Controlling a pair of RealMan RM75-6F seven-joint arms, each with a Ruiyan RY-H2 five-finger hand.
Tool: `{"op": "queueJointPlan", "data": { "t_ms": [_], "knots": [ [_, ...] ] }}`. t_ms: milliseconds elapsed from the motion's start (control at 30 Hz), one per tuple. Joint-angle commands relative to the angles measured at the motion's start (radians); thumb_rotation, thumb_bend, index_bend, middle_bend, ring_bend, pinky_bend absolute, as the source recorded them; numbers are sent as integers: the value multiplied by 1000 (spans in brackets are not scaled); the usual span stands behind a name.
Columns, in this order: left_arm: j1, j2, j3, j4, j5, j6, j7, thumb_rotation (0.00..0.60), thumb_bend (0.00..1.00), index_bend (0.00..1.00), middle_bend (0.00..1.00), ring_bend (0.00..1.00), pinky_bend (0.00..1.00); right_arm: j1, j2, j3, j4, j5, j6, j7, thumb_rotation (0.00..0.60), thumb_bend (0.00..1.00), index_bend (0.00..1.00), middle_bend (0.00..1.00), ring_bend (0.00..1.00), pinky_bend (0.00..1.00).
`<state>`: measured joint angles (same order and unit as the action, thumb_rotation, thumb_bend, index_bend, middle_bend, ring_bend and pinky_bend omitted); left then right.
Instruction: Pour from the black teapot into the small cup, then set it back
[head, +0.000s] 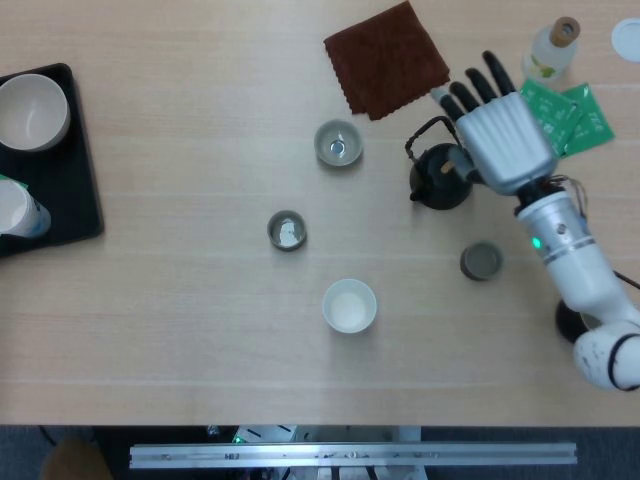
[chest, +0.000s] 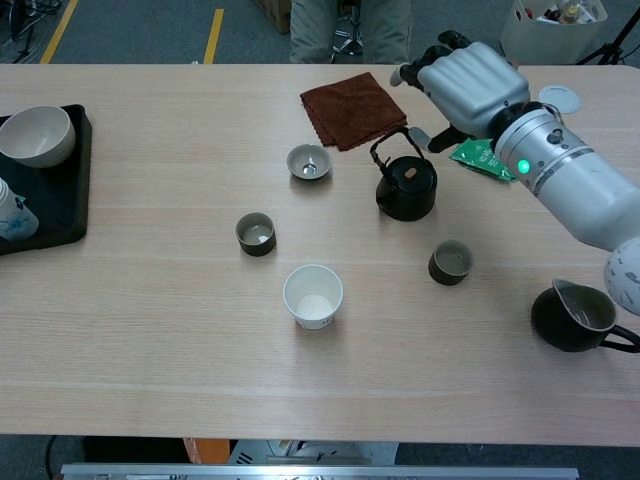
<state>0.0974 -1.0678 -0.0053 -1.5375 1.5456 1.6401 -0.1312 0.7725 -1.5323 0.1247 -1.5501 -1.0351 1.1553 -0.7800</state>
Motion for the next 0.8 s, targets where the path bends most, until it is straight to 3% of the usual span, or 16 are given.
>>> {"op": "queueJointPlan", "data": {
  "t_ms": [33,200,433,800],
  "knots": [
    [-3,-1,-1,1,6,3,-2,600,295,228,240,179,101,-69,81,-32,-91,-71,103,-3,586,390,198,324,143,11],
    [-10,-9,4,13,30,6,3,600,295,228,241,179,101,-163,173,-103,-187,-118,218,-68,598,390,198,365,144,11],
    [-28,-12,-1,14,64,19,7,600,295,228,241,179,101,-315,299,-171,-317,-133,356,-43,599,390,198,369,146,12],
    [-69,-8,-3,-9,83,-21,34,600,295,228,241,179,101,-562,373,-245,-288,-266,582,138,599,388,198,374,147,12]
  ]
}}
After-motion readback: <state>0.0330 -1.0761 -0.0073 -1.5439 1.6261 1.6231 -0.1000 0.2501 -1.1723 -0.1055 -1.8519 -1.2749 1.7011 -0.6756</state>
